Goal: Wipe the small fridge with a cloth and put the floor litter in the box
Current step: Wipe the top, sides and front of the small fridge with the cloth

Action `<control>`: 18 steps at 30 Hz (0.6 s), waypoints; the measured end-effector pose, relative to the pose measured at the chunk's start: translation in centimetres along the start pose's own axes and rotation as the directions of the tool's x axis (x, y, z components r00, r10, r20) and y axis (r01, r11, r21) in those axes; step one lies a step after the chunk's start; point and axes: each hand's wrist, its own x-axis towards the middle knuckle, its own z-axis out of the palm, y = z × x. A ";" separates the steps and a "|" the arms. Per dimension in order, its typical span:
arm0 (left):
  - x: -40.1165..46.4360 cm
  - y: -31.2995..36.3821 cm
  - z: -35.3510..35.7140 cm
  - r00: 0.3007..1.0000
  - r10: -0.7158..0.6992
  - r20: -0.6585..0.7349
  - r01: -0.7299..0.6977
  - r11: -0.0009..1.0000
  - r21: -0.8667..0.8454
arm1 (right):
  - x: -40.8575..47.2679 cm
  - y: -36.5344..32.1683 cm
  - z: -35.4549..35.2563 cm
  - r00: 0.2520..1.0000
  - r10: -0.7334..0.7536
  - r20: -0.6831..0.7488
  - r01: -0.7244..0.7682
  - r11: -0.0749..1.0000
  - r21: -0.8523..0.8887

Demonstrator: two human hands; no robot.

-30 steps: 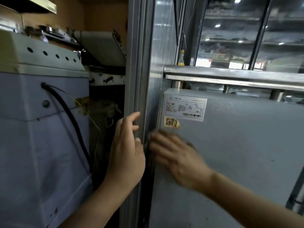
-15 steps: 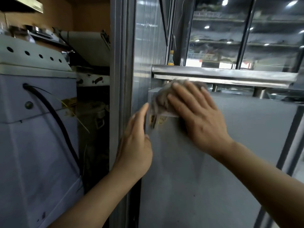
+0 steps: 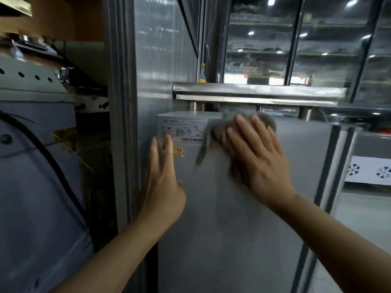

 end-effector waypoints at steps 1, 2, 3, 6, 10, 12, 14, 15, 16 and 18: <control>0.1 0.1 0.2 1.000 -0.004 -0.003 0.004 1.000 0.023 | 0.7 0.2 -0.2 0.998 0.050 -0.038 -0.049 0.999 0.010; 0.2 0.3 0.4 1.000 -0.003 -0.016 0.003 0.999 0.051 | 0.7 0.1 -0.1 0.995 0.081 -0.060 -0.081 0.997 0.014; 0.4 0.6 0.6 0.999 -0.001 -0.034 0.004 0.997 0.080 | 0.0 -0.2 0.3 0.993 0.100 -0.067 -0.100 0.995 0.009; 1.0 1.8 1.4 0.993 0.032 -0.115 -0.014 0.988 0.154 | -5.9 -1.7 1.7 0.998 0.060 0.032 -0.060 0.998 -0.026; 2.2 3.5 2.3 0.934 0.336 -0.119 -0.278 0.896 0.347 | -12.0 -1.1 1.4 0.968 -0.124 0.218 0.146 0.985 -0.087; 3.1 4.7 2.9 0.925 0.373 -0.075 -0.319 0.869 0.378 | -9.9 0.1 0.4 0.977 -0.095 0.189 0.113 0.990 -0.085; 3.5 5.5 3.4 0.929 0.357 -0.097 -0.296 0.875 0.384 | -5.9 1.4 -0.8 0.996 0.033 0.083 -0.029 0.998 -0.054; 3.6 5.7 3.7 0.927 0.357 -0.119 -0.287 0.875 0.391 | -4.0 2.1 -1.3 0.995 0.100 0.024 -0.100 0.995 -0.032; 3.6 5.7 3.8 0.921 0.365 -0.138 -0.285 0.871 0.400 | -2.7 2.7 -1.5 0.987 0.157 -0.030 -0.157 0.988 -0.008; 3.7 5.4 4.0 0.907 0.389 -0.163 -0.293 0.859 0.420 | -2.3 2.8 -1.1 0.967 0.236 -0.100 -0.234 0.972 0.024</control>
